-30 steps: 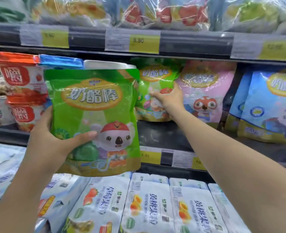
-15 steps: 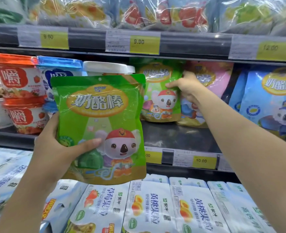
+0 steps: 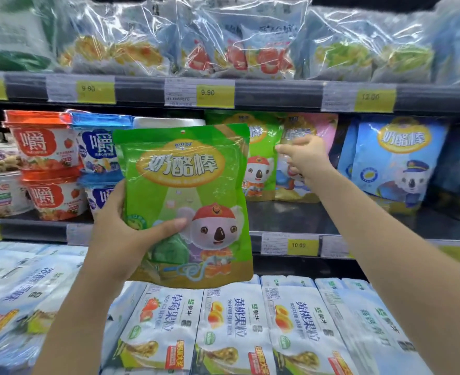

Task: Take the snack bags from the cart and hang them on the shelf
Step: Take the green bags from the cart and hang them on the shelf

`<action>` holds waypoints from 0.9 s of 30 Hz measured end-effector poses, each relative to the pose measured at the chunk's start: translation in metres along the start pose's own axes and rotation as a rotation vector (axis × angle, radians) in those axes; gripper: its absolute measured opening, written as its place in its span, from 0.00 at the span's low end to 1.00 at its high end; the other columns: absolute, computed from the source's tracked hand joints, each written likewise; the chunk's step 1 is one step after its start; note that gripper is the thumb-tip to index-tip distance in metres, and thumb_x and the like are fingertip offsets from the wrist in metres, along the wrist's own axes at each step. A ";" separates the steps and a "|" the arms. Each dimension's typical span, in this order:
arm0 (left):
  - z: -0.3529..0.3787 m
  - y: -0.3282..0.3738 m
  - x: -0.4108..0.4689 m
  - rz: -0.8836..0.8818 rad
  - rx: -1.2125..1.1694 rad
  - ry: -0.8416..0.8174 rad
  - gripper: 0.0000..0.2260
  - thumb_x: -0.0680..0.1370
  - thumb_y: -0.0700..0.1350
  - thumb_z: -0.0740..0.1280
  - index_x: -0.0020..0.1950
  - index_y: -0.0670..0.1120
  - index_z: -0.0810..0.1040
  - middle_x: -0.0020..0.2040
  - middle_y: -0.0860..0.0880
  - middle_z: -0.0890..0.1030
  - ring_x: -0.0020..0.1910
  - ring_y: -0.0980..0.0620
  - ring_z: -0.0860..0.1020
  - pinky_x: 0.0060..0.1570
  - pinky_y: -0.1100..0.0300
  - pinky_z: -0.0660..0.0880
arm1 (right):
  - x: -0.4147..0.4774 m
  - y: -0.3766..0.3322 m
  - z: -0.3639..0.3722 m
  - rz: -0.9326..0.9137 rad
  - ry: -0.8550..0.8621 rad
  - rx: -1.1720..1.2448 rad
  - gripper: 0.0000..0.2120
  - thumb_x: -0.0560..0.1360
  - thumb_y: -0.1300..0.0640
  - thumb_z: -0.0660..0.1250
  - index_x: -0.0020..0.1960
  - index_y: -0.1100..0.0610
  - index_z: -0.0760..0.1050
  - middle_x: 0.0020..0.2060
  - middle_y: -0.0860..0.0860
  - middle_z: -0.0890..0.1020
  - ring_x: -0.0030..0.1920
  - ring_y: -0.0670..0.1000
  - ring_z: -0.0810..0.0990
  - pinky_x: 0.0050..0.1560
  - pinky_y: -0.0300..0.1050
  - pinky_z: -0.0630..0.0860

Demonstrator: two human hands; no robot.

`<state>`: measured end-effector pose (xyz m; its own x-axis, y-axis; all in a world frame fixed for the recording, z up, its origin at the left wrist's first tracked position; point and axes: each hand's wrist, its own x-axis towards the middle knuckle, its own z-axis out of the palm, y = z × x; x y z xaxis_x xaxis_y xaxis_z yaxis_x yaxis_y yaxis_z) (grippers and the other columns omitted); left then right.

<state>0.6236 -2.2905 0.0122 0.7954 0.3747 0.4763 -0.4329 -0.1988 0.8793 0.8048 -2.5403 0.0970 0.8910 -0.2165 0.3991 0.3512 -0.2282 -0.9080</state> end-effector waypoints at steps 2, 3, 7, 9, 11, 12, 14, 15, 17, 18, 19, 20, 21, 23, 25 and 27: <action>0.011 0.007 -0.007 -0.015 0.004 -0.028 0.41 0.52 0.51 0.84 0.63 0.54 0.74 0.52 0.54 0.83 0.45 0.58 0.83 0.40 0.60 0.82 | -0.033 0.001 -0.011 -0.054 -0.034 0.021 0.13 0.72 0.49 0.72 0.49 0.56 0.75 0.43 0.52 0.79 0.43 0.52 0.79 0.47 0.51 0.80; 0.018 0.011 -0.009 -0.037 0.014 -0.039 0.41 0.52 0.52 0.85 0.63 0.54 0.73 0.53 0.54 0.83 0.47 0.55 0.83 0.43 0.54 0.82 | -0.051 0.000 -0.016 -0.018 -0.138 0.080 0.12 0.74 0.47 0.69 0.48 0.55 0.75 0.46 0.53 0.80 0.43 0.52 0.80 0.48 0.52 0.79; 0.052 0.026 -0.005 -0.136 0.012 -0.108 0.35 0.59 0.44 0.82 0.63 0.53 0.73 0.54 0.50 0.82 0.45 0.53 0.82 0.40 0.53 0.81 | -0.100 -0.002 -0.038 0.313 -0.611 0.299 0.28 0.67 0.36 0.64 0.56 0.57 0.73 0.46 0.56 0.84 0.44 0.55 0.84 0.44 0.50 0.82; 0.067 0.033 0.006 -0.179 0.002 -0.133 0.41 0.61 0.45 0.82 0.71 0.50 0.67 0.52 0.52 0.80 0.43 0.54 0.79 0.37 0.58 0.78 | -0.105 -0.001 -0.047 0.341 -0.712 0.329 0.34 0.63 0.35 0.66 0.61 0.57 0.73 0.51 0.57 0.84 0.49 0.57 0.83 0.46 0.51 0.81; 0.079 0.037 0.021 -0.188 0.029 -0.145 0.45 0.63 0.45 0.81 0.75 0.49 0.62 0.53 0.53 0.77 0.45 0.55 0.76 0.42 0.60 0.76 | -0.101 0.000 -0.050 0.287 -0.692 0.255 0.36 0.63 0.42 0.72 0.65 0.59 0.72 0.56 0.59 0.82 0.51 0.58 0.83 0.45 0.51 0.82; 0.084 0.037 0.030 -0.198 0.038 -0.154 0.47 0.62 0.46 0.81 0.76 0.49 0.60 0.58 0.51 0.76 0.50 0.51 0.77 0.49 0.56 0.77 | -0.096 0.001 -0.049 0.249 -0.651 0.184 0.37 0.62 0.46 0.76 0.66 0.61 0.71 0.56 0.59 0.82 0.51 0.57 0.83 0.46 0.51 0.82; 0.096 0.038 0.048 -0.177 0.080 -0.172 0.50 0.61 0.48 0.82 0.77 0.49 0.58 0.64 0.48 0.74 0.59 0.46 0.76 0.59 0.50 0.75 | -0.086 -0.001 -0.046 0.197 -0.591 0.051 0.48 0.55 0.48 0.83 0.68 0.61 0.68 0.59 0.58 0.80 0.57 0.57 0.81 0.54 0.56 0.80; 0.102 0.037 0.057 -0.142 0.115 -0.177 0.50 0.60 0.49 0.82 0.77 0.49 0.59 0.64 0.49 0.74 0.61 0.46 0.75 0.61 0.50 0.74 | -0.079 -0.002 -0.044 0.183 -0.566 0.013 0.50 0.52 0.48 0.84 0.68 0.61 0.67 0.60 0.58 0.79 0.59 0.58 0.79 0.58 0.59 0.78; 0.114 0.034 0.074 -0.076 0.178 -0.195 0.52 0.59 0.50 0.83 0.77 0.48 0.59 0.68 0.47 0.72 0.66 0.45 0.72 0.65 0.49 0.71 | -0.063 0.000 -0.039 0.127 -0.522 -0.007 0.37 0.57 0.54 0.83 0.61 0.60 0.73 0.55 0.56 0.81 0.57 0.57 0.80 0.59 0.56 0.77; 0.119 0.031 0.083 -0.050 0.193 -0.214 0.52 0.58 0.51 0.83 0.77 0.47 0.60 0.69 0.47 0.72 0.67 0.45 0.72 0.65 0.49 0.71 | -0.056 0.000 -0.037 0.097 -0.502 -0.014 0.27 0.60 0.59 0.81 0.56 0.59 0.75 0.51 0.55 0.82 0.54 0.56 0.80 0.57 0.53 0.78; 0.123 0.028 0.091 -0.019 0.198 -0.231 0.53 0.57 0.52 0.83 0.76 0.46 0.61 0.69 0.46 0.73 0.67 0.45 0.73 0.64 0.50 0.72 | -0.049 0.001 -0.034 0.071 -0.477 -0.025 0.21 0.63 0.62 0.80 0.52 0.58 0.75 0.48 0.54 0.82 0.52 0.55 0.81 0.56 0.50 0.79; 0.126 0.023 0.099 0.002 0.199 -0.241 0.52 0.57 0.51 0.83 0.76 0.45 0.62 0.68 0.46 0.74 0.65 0.46 0.74 0.62 0.53 0.74 | -0.043 0.003 -0.031 0.042 -0.455 -0.031 0.21 0.63 0.64 0.79 0.52 0.57 0.75 0.48 0.53 0.82 0.52 0.54 0.81 0.56 0.50 0.79; 0.128 0.018 0.106 0.019 0.202 -0.241 0.51 0.57 0.50 0.83 0.75 0.45 0.63 0.67 0.47 0.75 0.64 0.47 0.75 0.60 0.55 0.74 | -0.037 0.006 -0.026 0.020 -0.430 -0.037 0.23 0.62 0.64 0.79 0.54 0.58 0.75 0.49 0.54 0.82 0.52 0.54 0.81 0.57 0.51 0.78; 0.131 0.008 0.118 0.045 0.214 -0.217 0.51 0.57 0.51 0.83 0.75 0.45 0.63 0.67 0.47 0.75 0.64 0.48 0.74 0.61 0.55 0.74 | -0.027 0.012 -0.017 -0.019 -0.374 -0.048 0.30 0.62 0.63 0.80 0.61 0.60 0.72 0.53 0.54 0.80 0.55 0.54 0.80 0.58 0.50 0.77; 0.134 0.000 0.128 0.104 0.253 -0.173 0.54 0.54 0.56 0.83 0.76 0.46 0.62 0.69 0.47 0.74 0.66 0.49 0.73 0.65 0.50 0.72 | -0.018 0.018 -0.006 -0.062 -0.317 -0.055 0.33 0.62 0.64 0.79 0.63 0.60 0.70 0.56 0.54 0.79 0.56 0.54 0.78 0.57 0.48 0.76; 0.136 -0.008 0.136 0.177 0.288 -0.134 0.55 0.54 0.59 0.82 0.75 0.47 0.63 0.69 0.48 0.74 0.67 0.50 0.73 0.65 0.49 0.72 | -0.013 0.023 0.003 -0.109 -0.268 -0.047 0.32 0.61 0.65 0.79 0.62 0.60 0.70 0.55 0.55 0.79 0.57 0.55 0.78 0.57 0.48 0.76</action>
<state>0.7931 -2.3613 0.0707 0.7757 0.1932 0.6009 -0.4469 -0.5042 0.7390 0.8020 -2.5398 0.0701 0.8953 0.0688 0.4401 0.4406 -0.2818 -0.8523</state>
